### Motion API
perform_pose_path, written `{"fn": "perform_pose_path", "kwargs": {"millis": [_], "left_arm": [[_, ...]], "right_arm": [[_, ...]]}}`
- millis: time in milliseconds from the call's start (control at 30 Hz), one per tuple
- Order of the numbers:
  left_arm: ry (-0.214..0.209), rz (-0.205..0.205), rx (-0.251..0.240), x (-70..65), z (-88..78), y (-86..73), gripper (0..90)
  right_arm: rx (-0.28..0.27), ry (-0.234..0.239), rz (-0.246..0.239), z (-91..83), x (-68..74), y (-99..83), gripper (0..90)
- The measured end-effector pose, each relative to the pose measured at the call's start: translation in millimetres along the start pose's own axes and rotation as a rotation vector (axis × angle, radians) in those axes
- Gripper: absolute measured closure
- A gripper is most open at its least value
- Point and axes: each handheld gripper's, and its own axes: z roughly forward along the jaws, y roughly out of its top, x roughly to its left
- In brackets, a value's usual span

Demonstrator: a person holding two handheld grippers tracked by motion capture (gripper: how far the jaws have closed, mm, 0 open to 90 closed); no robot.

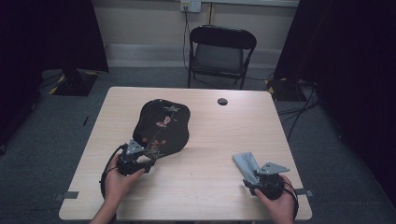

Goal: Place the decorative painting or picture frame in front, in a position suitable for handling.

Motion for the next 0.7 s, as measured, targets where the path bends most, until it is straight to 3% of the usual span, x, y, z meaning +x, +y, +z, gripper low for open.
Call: {"fn": "perform_pose_path", "kwargs": {"millis": [267,533,700], "left_arm": [[-0.075,-0.027,-0.008,-13.7,-6.6,-4.9,42.4],[-0.058,-0.071,-0.027,-2.6,-7.6,-3.2,42.8],[-0.07,-0.072,-0.044,-0.7,-7.2,3.1,53.1]], "right_arm": [[0.009,-0.001,-0.012,0.7,1.8,1.2,40.7],[0.01,-0.002,-0.018,0.7,1.9,0.7,40.6],[0.012,-0.01,-0.017,-0.9,1.8,-0.8,40.6]]}}
